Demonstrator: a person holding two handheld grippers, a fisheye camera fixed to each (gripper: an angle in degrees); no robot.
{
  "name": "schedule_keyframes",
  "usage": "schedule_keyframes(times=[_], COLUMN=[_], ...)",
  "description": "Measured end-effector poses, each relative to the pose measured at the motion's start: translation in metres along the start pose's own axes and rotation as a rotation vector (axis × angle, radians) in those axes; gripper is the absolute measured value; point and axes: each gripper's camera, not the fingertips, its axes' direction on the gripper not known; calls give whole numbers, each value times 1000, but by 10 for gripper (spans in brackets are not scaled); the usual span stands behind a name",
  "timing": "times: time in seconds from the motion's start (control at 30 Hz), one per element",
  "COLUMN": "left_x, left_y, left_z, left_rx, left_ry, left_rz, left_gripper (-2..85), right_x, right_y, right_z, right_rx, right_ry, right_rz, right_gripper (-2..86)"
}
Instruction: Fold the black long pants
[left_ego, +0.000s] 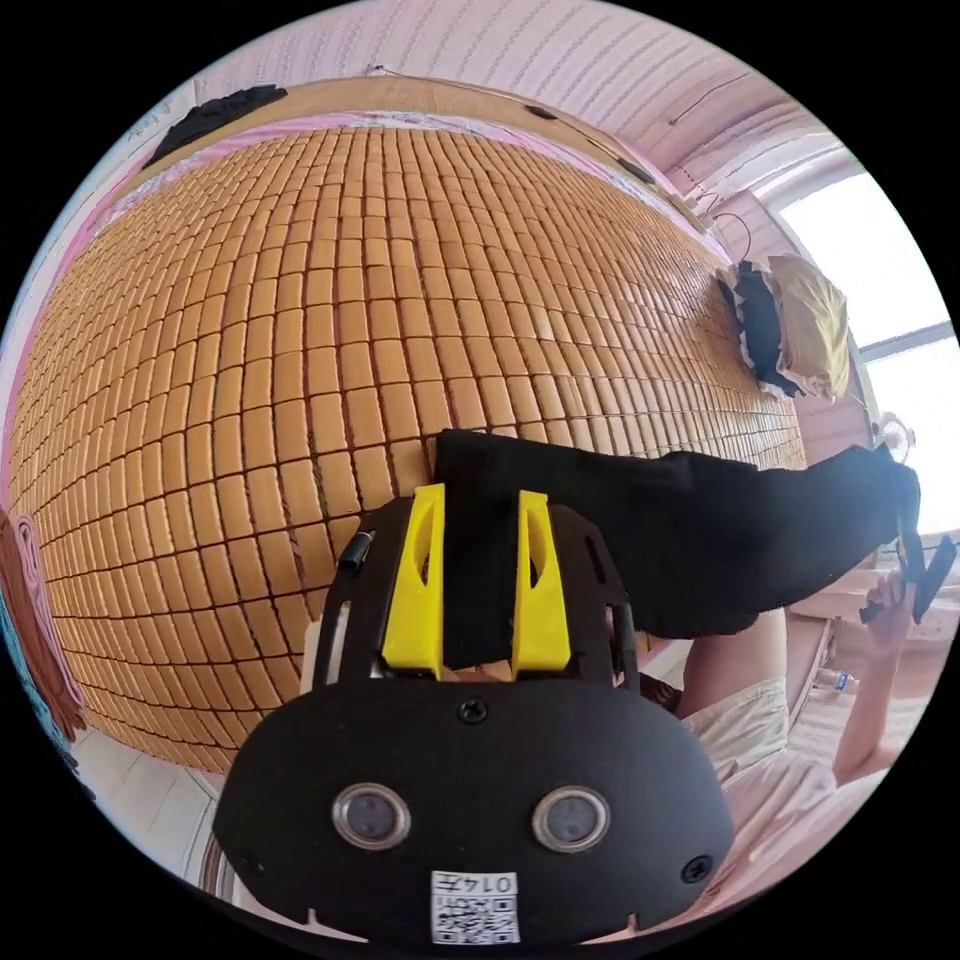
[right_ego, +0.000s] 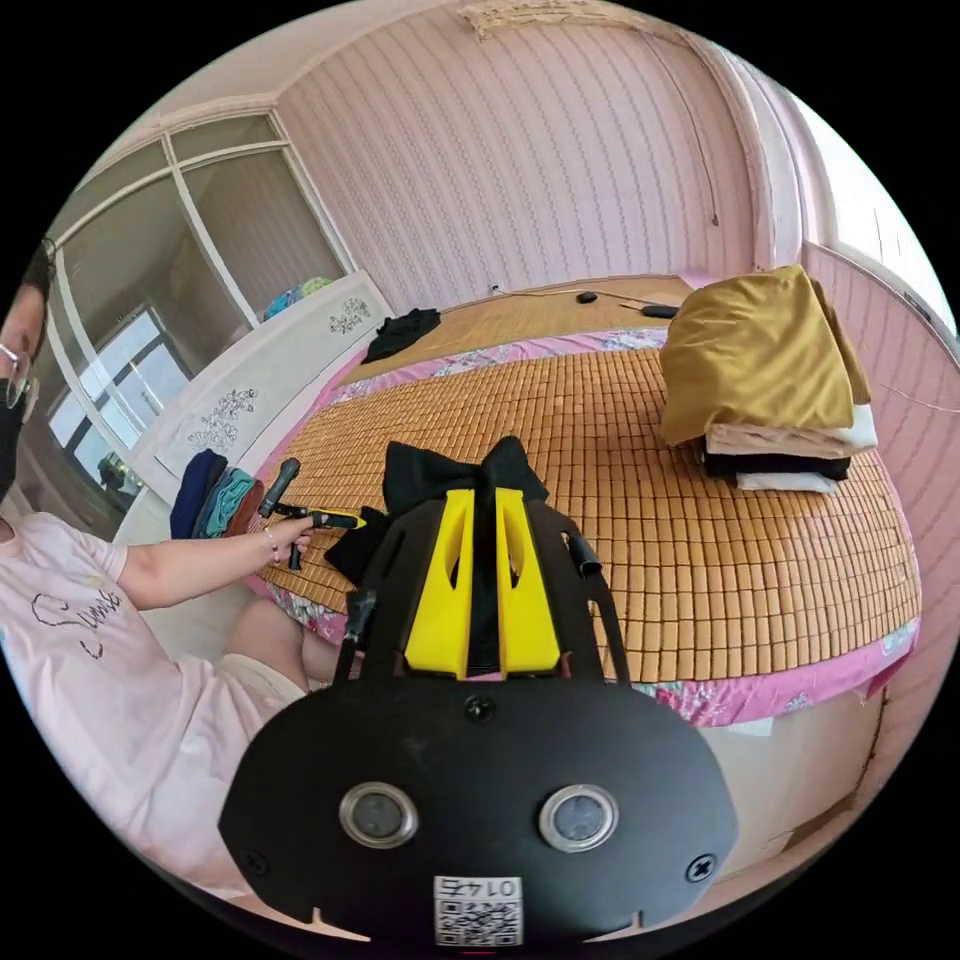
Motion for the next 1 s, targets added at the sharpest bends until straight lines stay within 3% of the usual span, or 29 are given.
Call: schedule_keyframes(times=[0.1,0.27,0.37,0.5,0.63,0.77,0.83,1.0], left_x=[5,2,-8,-25,-55,-94,-105,-120], left_y=[-6,-2,5,34,97,165,189,226], left_z=[-6,-87,-154,-212,-210,-141,-109,-80], left_rx=[-56,218,412,528,532,362,268,208], left_ry=[22,79,108,81,23,41,40,43], left_rz=[37,48,52,106,95,-74,-144,-262], left_gripper=[28,-1,-3,-2,1,0,-2,-7], right_x=[33,87,102,125,173,224,233,243], right_y=[5,-17,-29,-7,71,180,211,216], right_z=[-24,-66,-84,-90,-46,37,58,57], right_rx=[72,336,393,412,235,-140,-227,-161], right_ry=[63,27,109,192,196,200,207,200], right_rz=[35,84,34,21,130,423,489,501], right_gripper=[25,24,23,23,21,14,11,6])
